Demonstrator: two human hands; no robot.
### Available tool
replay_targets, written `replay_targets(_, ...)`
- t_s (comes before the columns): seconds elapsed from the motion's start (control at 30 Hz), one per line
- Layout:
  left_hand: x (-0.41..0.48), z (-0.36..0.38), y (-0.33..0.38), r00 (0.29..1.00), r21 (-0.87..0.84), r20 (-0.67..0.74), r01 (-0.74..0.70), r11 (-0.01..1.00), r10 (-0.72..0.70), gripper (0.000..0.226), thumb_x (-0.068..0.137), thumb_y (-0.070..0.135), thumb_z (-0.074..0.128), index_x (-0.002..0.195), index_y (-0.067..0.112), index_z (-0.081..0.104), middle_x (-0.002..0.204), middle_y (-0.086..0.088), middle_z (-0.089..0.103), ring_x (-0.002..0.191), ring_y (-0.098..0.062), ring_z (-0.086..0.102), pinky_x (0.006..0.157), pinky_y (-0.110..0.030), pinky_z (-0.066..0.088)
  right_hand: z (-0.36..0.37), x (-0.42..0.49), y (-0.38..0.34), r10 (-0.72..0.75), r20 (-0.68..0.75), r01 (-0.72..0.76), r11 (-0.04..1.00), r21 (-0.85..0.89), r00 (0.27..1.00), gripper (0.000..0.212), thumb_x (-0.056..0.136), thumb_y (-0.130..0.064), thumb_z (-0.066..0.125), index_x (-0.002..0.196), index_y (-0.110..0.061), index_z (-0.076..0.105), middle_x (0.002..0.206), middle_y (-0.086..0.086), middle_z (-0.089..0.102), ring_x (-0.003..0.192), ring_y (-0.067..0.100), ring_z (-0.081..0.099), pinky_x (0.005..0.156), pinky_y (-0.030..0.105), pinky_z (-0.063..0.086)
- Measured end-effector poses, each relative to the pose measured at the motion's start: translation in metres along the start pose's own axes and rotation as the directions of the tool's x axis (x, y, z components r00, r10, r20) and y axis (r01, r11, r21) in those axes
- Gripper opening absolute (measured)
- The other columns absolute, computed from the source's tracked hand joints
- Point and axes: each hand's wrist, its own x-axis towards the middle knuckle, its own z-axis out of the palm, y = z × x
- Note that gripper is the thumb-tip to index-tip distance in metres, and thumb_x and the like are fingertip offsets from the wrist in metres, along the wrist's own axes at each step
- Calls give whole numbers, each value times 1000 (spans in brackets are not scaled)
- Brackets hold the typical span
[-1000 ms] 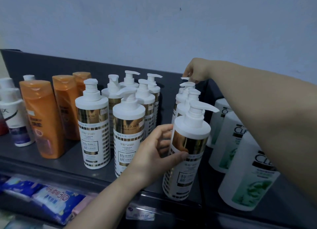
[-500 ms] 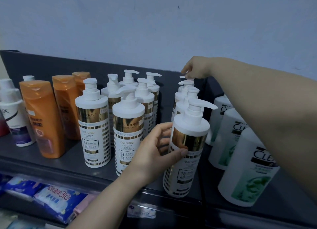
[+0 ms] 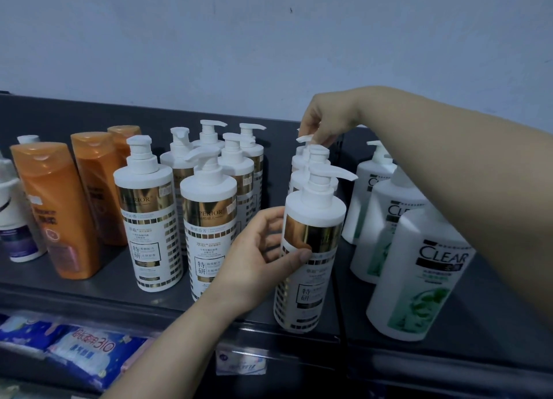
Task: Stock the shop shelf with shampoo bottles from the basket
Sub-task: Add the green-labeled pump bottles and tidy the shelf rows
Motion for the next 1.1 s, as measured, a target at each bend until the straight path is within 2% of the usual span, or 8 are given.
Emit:
replay_targets(0.33, 0, 0, 1, 1000, -8, 5, -2, 1000, 2, 57, 71, 15, 77, 121, 27, 53, 114, 8, 68, 104, -10, 66, 85, -24, 52, -1, -3, 3, 15, -18, -15, 1000, -16, 1000, 21, 84, -10, 71, 105, -13, 71, 85, -4, 68, 81, 19, 69, 79, 27, 56)
replay_targets(0.47, -18, -9, 10, 989, 174, -109, -75, 982, 95, 61, 74, 40, 80, 127, 35, 50, 121, 11, 62, 116, -2, 58, 99, -22, 47, -14, -17, -11, -31, -131, 11, 989, -151, 991, 44, 87, -26, 69, 129, -28, 57, 115, -7, 63, 102, 16, 60, 96, 36, 47)
replay_targets(0.57, -34, -31, 19, 875, 505, -219, -277, 817, 432, 47, 81, 48, 67, 123, 32, 56, 118, 16, 61, 112, -4, 59, 94, -19, 47, -15, -42, -43, -149, -274, 126, 987, -100, 950, 44, 88, -33, 65, 130, -34, 55, 123, -12, 60, 110, 11, 59, 102, 37, 42)
replay_targets(0.67, -38, -55, 14, 689, 724, -286, -300, 621, 666, 50, 84, 31, 65, 128, 12, 50, 121, 5, 51, 117, -7, 48, 101, -23, 40, 0, -57, -85, -242, -256, 241, 970, -35, 936, 42, 90, -33, 64, 131, -34, 55, 122, -14, 60, 110, 6, 59, 97, 30, 43)
replay_targets(0.73, -36, -67, 5, 711, 716, -346, -220, 662, 611, 63, 82, 32, 66, 135, 8, 43, 129, -3, 46, 124, 1, 38, 107, -19, 32, 12, -51, -107, -245, -211, 241, 969, -46, 946, 42, 91, -31, 62, 132, -34, 54, 125, -13, 59, 111, 7, 58, 93, 29, 44)
replay_targets(0.87, -32, -80, -9, 915, 448, -368, 18, 894, 166, 75, 75, 35, 76, 134, 45, 31, 133, 7, 50, 125, -5, 47, 105, -35, 43, 25, -20, -124, -138, -151, 117, 983, -143, 979, 46, 94, -29, 58, 139, -28, 47, 133, -4, 52, 119, 18, 53, 90, 29, 41)
replay_targets(1.0, -30, -93, -15, 968, 419, -247, 59, 906, 51, 64, 76, 19, 78, 123, 44, 42, 115, 24, 58, 108, 14, 52, 89, -9, 43, 35, 3, -138, -33, -89, 13, 976, -215, 995, 45, 95, -27, 55, 140, -23, 47, 136, -1, 51, 118, 22, 54, 95, 32, 42)
replay_targets(1.1, -30, -101, -19, 984, 405, -175, 96, 909, -26, 63, 77, 22, 78, 129, 31, 46, 112, 23, 60, 103, 17, 53, 79, -4, 42, 42, 13, -139, 13, -127, -38, 980, -195, 992, 38, 93, -16, 59, 131, -18, 57, 125, 2, 56, 92, 17, 63, 92, 34, 50)
